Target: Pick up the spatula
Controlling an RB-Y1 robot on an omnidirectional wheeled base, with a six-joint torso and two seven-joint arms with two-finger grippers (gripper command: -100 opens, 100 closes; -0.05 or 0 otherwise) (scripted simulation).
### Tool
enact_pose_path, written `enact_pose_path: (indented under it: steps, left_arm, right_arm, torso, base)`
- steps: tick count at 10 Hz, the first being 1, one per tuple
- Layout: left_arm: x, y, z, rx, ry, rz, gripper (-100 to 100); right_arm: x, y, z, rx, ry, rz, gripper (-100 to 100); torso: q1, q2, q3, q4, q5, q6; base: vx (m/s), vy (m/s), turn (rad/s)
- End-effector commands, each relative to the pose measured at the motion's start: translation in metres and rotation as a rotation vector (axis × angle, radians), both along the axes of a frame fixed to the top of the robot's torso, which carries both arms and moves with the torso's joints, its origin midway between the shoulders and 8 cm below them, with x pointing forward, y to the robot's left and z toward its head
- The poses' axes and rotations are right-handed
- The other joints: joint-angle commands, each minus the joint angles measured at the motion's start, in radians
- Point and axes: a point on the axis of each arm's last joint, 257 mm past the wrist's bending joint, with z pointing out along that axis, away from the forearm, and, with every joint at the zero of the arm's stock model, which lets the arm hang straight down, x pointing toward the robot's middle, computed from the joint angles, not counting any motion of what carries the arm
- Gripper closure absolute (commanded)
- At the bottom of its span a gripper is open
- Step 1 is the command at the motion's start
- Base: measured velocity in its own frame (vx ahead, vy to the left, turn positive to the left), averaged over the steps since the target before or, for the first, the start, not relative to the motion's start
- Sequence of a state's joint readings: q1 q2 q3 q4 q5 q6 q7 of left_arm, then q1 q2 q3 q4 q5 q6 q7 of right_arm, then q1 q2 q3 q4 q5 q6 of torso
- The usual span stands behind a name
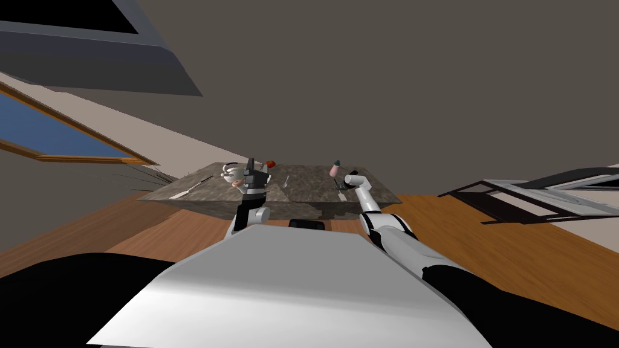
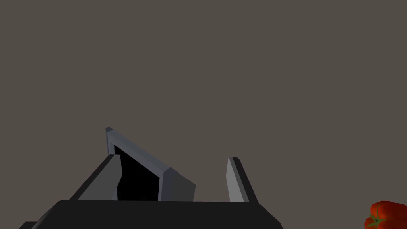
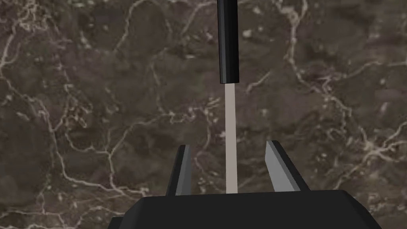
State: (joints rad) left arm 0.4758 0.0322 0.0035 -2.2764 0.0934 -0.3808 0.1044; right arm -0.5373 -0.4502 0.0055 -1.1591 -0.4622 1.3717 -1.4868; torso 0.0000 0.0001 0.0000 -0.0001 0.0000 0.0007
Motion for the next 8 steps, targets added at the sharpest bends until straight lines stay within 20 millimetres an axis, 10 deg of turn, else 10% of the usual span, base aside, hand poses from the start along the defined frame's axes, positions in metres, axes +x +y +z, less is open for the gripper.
enact_pose_path:
  steps: [1, 4, 5, 6, 8]
  left_arm:
    - [0.000, 0.000, 0.000, 0.000, 0.000, 0.000, 0]
    - [0.000, 0.000, 0.000, 0.000, 0.000, 0.000, 0]
    - [0.000, 0.000, 0.000, 0.000, 0.000, 0.000, 0]
    - [0.000, 0.000, 0.000, 0.000, 0.000, 0.000, 0]
    - [0.000, 0.000, 0.000, 0.000, 0.000, 0.000, 0]
  right_arm:
    - [0.000, 0.000, 0.000, 0.000, 0.000, 0.000, 100]
    - [0.000, 0.000, 0.000, 0.000, -0.001, -0.001, 100]
    - [0.000, 0.000, 0.000, 0.000, -0.001, -0.001, 0]
    - [0.003, 0.001, 0.011, 0.000, 0.000, -0.003, 100]
    - [0.004, 0.001, 0.015, -0.001, -0.003, -0.003, 100]
  torso:
    - [0.000, 0.000, 0.000, 0.000, 0.000, 0.000]
    - [0.000, 0.000, 0.000, 0.000, 0.000, 0.000]
    - [0.000, 0.000, 0.000, 0.000, 0.000, 0.000]
    - [0.000, 0.000, 0.000, 0.000, 0.000, 0.000]
    - [0.000, 0.002, 0.001, 0.001, 0.000, -0.001]
  base:
    - [0.000, 0.000, 0.000]
    - [0.000, 0.000, 0.000]
    - [0.000, 0.000, 0.000]
    - [-0.019, -0.009, 0.021]
    - [-0.026, -0.012, 0.017]
